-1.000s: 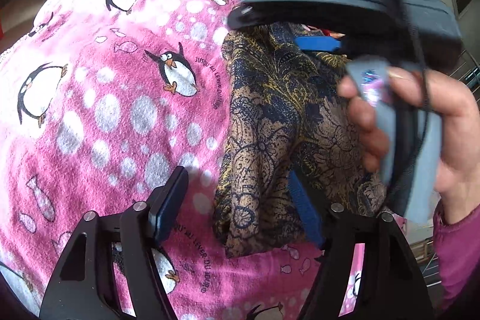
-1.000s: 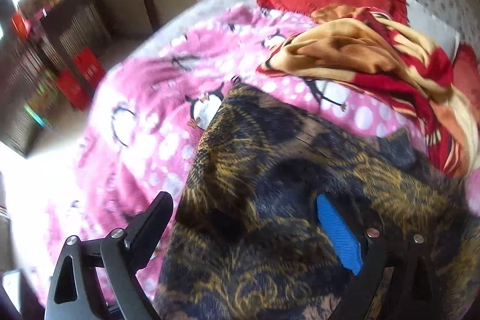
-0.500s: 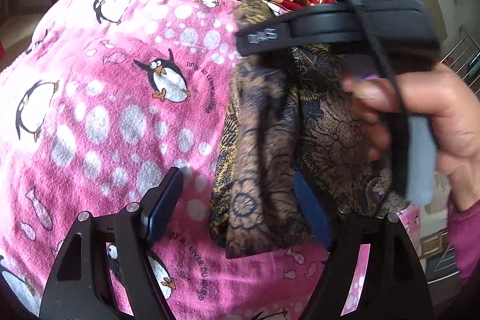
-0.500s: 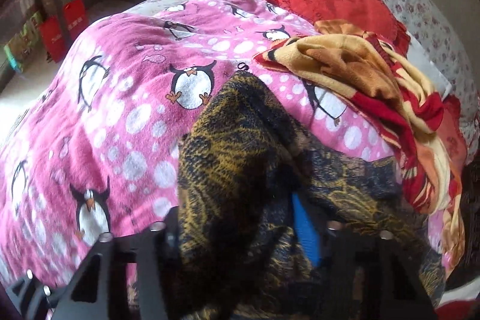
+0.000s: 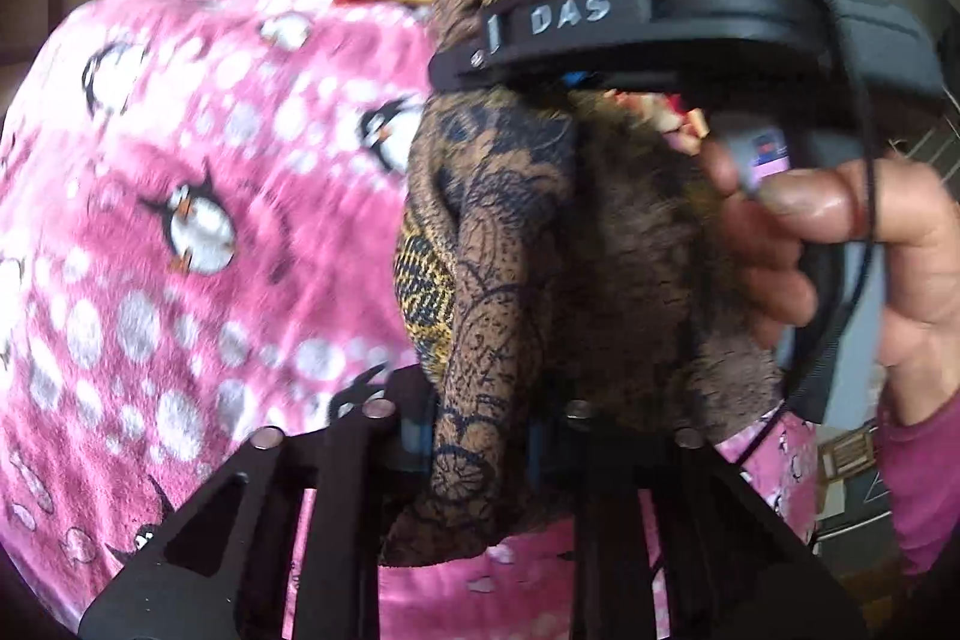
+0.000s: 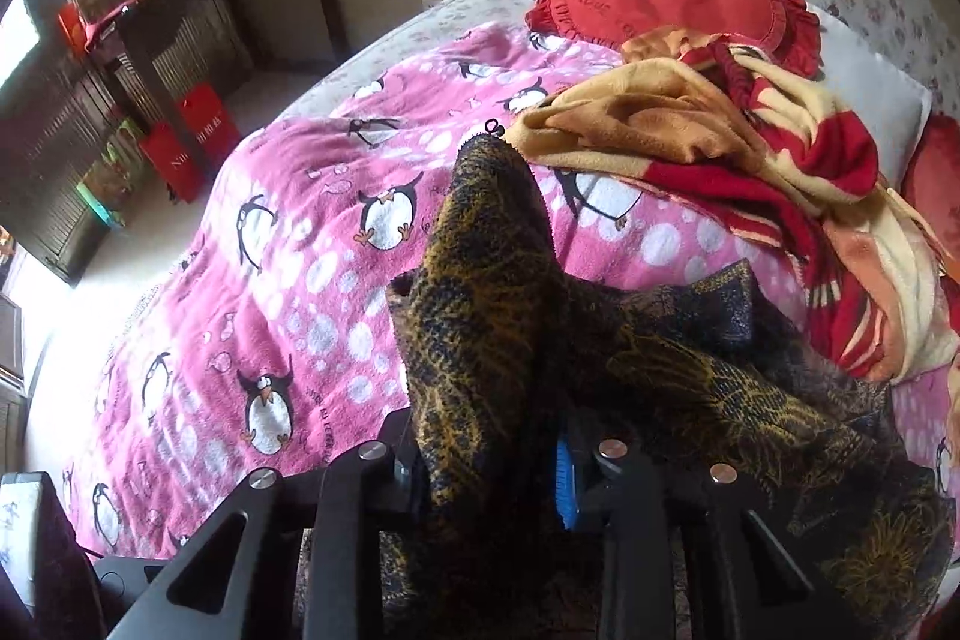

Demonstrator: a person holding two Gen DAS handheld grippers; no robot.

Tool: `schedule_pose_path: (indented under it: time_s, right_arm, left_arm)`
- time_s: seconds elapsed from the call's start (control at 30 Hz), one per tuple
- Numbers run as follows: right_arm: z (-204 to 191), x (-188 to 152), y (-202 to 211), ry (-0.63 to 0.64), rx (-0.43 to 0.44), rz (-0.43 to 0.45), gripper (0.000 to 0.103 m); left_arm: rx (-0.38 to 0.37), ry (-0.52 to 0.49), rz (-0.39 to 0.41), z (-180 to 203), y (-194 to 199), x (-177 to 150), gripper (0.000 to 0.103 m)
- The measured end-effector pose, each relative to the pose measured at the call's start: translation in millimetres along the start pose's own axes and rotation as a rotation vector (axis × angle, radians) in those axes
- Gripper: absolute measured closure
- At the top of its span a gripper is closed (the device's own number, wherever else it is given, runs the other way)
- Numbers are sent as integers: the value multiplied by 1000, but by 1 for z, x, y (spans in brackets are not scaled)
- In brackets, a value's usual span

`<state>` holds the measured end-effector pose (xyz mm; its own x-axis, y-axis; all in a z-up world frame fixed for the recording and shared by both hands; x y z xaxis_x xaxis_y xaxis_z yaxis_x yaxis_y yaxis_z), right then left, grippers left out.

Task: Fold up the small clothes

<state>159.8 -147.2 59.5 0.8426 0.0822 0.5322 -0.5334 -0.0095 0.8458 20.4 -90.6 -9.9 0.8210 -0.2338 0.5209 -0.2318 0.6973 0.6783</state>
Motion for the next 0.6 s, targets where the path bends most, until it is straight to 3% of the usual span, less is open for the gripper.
schedule_pose_path:
  time_s: [0.3,0.6]
  right_arm:
    - [41,-8,71,-14,-20,79,75]
    - [142,-64,141,-98,-125,114,78]
  left_arm:
    - [-103,-114,20,86,18,22,87]
    - [-179,-284,-27,196,-8,12,87]
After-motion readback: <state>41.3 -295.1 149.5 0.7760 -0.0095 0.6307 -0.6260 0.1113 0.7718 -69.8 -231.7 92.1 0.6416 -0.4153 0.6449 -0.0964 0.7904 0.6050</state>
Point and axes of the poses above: each gripper's, at about its wrist camera, not at the fingertips, and y roughly against the way its jaws point, z to its right, x to its top, the point moved 7 cm from there along -y, roughly the way its jaws point, and after that the axes turned 5 degrees about y, right-handed, at the moved point
